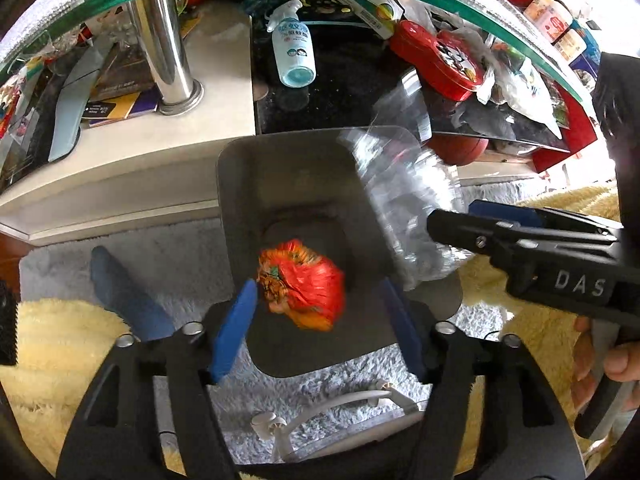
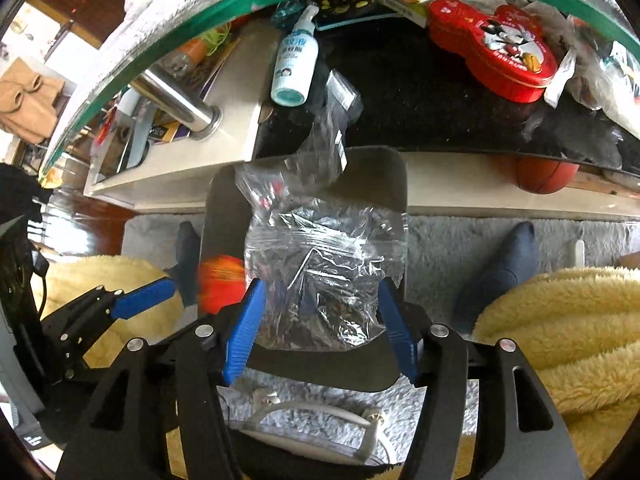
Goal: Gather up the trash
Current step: 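Lower both tools to the bin and release the red bag and clear bag, then grasp a clear wrapper with the left tool while the right tool grasps the orange paper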
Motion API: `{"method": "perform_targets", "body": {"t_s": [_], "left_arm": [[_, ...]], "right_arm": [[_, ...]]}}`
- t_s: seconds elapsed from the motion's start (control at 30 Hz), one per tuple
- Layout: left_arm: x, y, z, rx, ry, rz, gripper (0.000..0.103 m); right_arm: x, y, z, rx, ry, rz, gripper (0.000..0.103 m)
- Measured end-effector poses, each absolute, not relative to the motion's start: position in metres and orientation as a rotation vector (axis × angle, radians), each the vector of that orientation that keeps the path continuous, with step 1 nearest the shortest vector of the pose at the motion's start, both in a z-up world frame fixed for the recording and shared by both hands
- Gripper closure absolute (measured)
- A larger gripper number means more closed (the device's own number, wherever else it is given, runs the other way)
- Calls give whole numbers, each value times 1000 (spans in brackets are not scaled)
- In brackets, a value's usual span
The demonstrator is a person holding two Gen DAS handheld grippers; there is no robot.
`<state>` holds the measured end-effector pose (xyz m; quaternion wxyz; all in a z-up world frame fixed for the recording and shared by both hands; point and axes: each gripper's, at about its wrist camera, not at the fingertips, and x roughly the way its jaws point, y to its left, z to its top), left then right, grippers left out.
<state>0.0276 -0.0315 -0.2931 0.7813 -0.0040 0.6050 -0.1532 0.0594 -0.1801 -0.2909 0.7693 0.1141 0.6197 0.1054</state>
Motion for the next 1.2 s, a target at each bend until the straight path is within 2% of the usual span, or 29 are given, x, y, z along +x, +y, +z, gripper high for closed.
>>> {"method": "perform_targets", "body": {"t_s": [0.27, 0.4, 0.47, 0.77, 1.2], "left_arm": [[31, -24, -283, -10, 1288, -315, 29], [36, -12, -264, -22, 1244, -288, 23], [40, -6, -251, -32, 1215, -277, 21], [67, 19, -187, -79, 1081, -225, 15], [140, 36, -132, -105, 969, -193, 15]], "right_arm": [[67, -196, -273, 283, 1305, 201, 29], [73, -205, -251, 302, 1253, 184, 27], [75, -212, -234, 313, 1205, 169, 16], [102, -221, -170, 305, 1056, 186, 15], [183, -214, -143, 278, 988, 199, 15]]}}
